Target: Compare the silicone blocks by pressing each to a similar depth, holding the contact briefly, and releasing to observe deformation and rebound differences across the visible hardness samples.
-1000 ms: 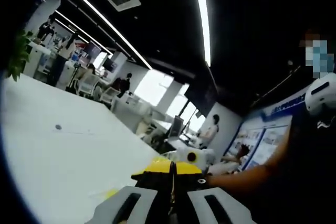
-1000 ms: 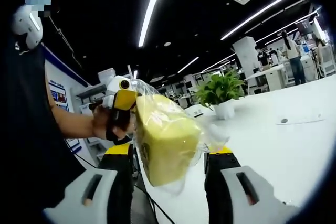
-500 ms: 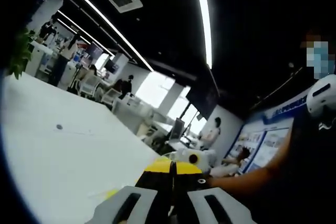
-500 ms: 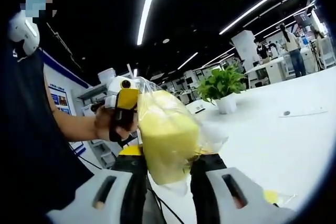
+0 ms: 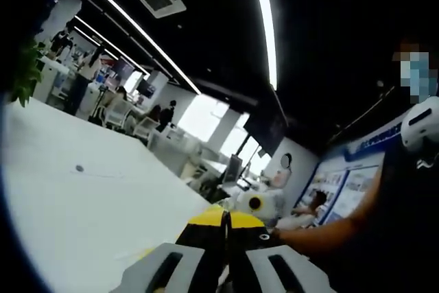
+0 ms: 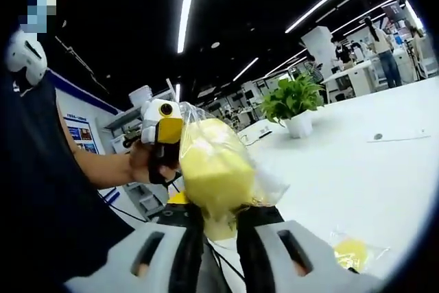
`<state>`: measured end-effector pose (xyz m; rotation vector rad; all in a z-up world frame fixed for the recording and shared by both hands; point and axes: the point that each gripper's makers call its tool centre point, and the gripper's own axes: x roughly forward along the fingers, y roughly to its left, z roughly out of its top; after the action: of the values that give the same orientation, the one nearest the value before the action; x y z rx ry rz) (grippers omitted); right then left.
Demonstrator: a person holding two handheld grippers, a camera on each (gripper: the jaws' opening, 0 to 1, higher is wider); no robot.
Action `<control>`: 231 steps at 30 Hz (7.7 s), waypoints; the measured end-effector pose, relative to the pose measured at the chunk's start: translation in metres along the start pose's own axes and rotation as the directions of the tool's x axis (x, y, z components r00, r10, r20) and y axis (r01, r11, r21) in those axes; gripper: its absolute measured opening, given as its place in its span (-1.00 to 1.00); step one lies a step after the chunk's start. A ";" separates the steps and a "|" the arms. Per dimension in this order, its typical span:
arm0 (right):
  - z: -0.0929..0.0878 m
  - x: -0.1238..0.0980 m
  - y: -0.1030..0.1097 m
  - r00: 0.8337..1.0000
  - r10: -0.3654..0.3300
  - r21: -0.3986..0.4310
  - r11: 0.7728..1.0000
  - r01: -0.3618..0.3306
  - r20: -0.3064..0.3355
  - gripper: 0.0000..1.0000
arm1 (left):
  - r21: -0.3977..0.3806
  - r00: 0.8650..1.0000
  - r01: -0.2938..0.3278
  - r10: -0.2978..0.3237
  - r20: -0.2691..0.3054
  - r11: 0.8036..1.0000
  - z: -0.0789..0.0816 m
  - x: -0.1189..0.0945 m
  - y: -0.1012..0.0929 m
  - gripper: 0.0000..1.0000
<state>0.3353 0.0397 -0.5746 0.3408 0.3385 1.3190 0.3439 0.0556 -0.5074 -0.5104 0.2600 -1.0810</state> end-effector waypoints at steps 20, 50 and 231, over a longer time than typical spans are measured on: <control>-0.007 -0.002 0.004 0.996 0.014 0.038 0.999 -0.011 -0.093 -0.92 | 0.160 0.996 -0.042 0.054 -0.075 0.986 -0.014 -0.004 0.003 -0.98; -0.010 -0.001 0.005 0.987 0.038 0.054 0.998 -0.030 -0.159 -0.94 | 0.205 0.991 -0.068 0.090 -0.097 0.976 -0.016 -0.008 0.006 -1.00; -0.084 -0.154 -0.117 0.682 -0.731 -0.167 0.669 0.724 0.028 0.92 | -0.352 0.976 -0.217 0.212 -0.054 0.910 -0.080 -0.022 0.130 -1.00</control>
<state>0.3687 -0.1315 -0.6932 0.0122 0.3466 0.5415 0.3982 0.1019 -0.6439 -0.7796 0.5200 -0.8238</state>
